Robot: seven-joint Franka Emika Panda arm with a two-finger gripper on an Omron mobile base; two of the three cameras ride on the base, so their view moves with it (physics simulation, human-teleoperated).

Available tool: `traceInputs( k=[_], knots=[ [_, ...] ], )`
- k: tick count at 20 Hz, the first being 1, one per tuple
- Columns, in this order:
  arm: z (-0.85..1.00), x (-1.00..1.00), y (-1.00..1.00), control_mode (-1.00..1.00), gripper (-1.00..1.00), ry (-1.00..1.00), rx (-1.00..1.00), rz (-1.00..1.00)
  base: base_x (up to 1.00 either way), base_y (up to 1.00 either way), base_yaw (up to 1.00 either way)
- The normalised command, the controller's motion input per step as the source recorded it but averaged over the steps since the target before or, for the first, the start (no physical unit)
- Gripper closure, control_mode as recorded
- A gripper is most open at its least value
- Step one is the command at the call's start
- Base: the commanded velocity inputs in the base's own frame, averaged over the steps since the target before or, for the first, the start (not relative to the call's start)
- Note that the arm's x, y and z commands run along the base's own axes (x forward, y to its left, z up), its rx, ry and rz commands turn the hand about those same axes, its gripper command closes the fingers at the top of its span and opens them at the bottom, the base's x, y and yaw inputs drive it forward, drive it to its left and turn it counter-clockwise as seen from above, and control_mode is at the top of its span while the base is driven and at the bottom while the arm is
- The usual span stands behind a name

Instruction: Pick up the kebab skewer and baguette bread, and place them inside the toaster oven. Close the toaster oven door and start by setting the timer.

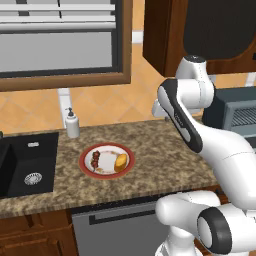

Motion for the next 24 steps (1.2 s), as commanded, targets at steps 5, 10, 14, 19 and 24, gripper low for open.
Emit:
traceInputs(
  k=[5, 10, 14, 19, 24],
  knots=[
    [0.0, 0.0, 0.0, 1.0, -1.0, 0.0, 0.0, 0.0, 0.0, 0.0, 0.0],
    [0.0, 0.0, 0.0, 1.0, -1.0, 0.0, 0.0, 0.0, 0.01, -0.14, 0.0],
    [0.0, 0.0, 0.0, 1.0, -1.0, 0.0, 0.0, 0.0, 0.0, -0.89, 0.0],
    [0.0, 0.0, 0.0, 1.0, -1.0, 0.0, 0.0, 0.0, 0.0, -0.6, 0.0],
    [0.0, 0.0, 0.0, 1.0, -1.0, 0.0, 0.0, 0.0, 0.0, 0.0, 0.0]
  ],
)
